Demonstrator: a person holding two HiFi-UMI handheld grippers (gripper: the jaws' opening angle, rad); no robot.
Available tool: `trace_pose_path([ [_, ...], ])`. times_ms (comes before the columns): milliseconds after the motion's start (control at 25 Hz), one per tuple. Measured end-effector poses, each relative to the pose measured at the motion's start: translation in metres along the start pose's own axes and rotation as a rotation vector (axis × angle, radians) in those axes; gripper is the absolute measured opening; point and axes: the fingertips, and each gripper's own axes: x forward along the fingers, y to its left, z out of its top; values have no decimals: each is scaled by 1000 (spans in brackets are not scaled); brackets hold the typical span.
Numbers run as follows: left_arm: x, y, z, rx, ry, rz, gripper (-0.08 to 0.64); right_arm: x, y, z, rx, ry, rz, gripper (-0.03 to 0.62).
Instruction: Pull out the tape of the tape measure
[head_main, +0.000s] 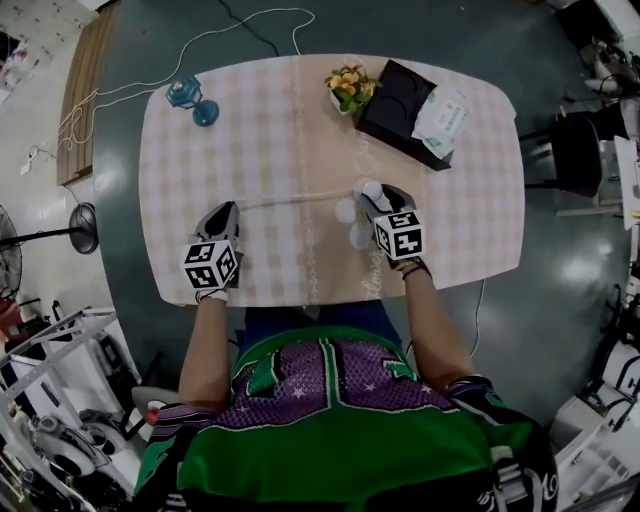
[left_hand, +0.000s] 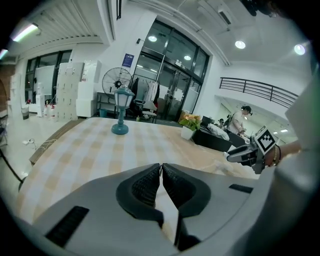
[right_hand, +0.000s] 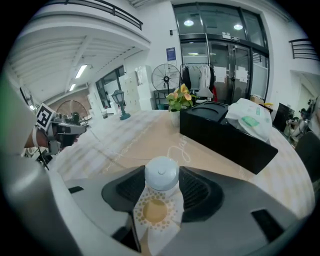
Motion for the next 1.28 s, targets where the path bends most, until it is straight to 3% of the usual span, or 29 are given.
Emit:
trace_pose_path([
  [520,30,10,-26,28,120,37,32,17,-8,-26,35,67,-4,219],
  [1000,37,15,-52,14,245,83,32,23,-7,-42,6,101,-4,221],
  [1280,37,13,-59,24,274,84,32,24,-6,-43,-18,99,0,221],
])
